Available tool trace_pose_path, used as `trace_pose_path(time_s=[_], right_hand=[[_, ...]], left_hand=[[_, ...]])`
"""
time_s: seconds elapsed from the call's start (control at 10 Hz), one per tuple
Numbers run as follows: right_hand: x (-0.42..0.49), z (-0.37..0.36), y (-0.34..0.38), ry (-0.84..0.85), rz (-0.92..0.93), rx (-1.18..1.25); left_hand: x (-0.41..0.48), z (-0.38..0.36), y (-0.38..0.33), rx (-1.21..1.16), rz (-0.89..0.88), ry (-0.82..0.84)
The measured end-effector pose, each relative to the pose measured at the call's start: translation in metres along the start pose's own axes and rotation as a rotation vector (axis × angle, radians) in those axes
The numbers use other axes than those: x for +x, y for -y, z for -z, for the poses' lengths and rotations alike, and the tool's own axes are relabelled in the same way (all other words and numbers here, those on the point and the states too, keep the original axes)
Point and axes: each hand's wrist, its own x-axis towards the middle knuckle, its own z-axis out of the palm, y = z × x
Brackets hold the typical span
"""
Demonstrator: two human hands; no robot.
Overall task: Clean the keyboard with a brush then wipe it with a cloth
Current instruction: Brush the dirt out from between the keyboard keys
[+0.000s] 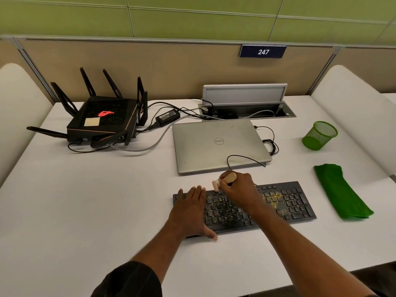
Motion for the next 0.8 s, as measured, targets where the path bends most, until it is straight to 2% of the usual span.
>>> trace_pose_path(time_s=[0.6,0.8], right_hand=[[0.0,0.001,0.001,0.022,-0.054,0.013],[0.001,0.0,0.01,-0.048,-0.038,0.076]], left_hand=[[-0.002,-0.002,0.001,0.0,0.002,0.013],[-0.004,-0.002,0.006,0.019,0.011,0.028]])
